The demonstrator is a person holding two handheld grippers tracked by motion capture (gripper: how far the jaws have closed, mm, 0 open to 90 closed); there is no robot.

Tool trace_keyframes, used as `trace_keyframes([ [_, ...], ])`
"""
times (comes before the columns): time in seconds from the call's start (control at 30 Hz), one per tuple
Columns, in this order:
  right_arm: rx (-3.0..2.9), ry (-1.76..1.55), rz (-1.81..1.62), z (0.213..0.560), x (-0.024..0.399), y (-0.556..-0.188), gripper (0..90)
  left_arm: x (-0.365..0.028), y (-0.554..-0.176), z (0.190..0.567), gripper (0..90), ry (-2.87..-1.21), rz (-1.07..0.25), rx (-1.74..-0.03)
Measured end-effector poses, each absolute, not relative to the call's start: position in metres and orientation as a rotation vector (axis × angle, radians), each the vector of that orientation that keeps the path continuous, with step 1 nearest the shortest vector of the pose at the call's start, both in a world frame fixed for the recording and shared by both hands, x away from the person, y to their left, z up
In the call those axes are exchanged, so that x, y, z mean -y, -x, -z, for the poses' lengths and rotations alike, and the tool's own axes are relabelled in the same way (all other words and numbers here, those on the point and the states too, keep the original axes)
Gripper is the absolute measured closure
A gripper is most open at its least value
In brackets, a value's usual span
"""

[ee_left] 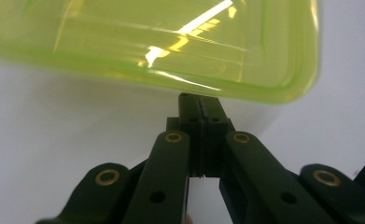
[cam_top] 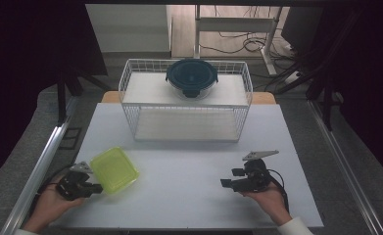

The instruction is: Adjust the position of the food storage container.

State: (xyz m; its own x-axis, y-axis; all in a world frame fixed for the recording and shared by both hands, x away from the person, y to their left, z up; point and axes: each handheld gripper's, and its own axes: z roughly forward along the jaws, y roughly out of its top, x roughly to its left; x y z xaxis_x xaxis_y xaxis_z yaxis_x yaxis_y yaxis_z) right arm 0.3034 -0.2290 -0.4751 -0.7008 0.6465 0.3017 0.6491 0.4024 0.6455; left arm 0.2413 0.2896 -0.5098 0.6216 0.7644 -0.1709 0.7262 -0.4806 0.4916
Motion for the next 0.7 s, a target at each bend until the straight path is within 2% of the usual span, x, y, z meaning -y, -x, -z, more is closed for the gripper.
trace_keyframes([
  [0.3, 2.624, 1.219, 1.22, 0.475, 0.231, -0.304, 29.2, -0.254, -0.247, 0.519, 89.8, -2.321, -0.066, -1.137],
  [0.53, 2.624, 1.225, 1.216, 0.475, 0.231, -0.304, 29.3, -0.257, -0.244, 0.516, 89.8, -2.3, -0.059, -1.141],
  [0.7, 2.623, 1.227, 1.217, 0.474, 0.232, -0.304, 29.2, -0.273, -0.239, 0.504, 89.8, -2.24, -0.063, -1.157],
])
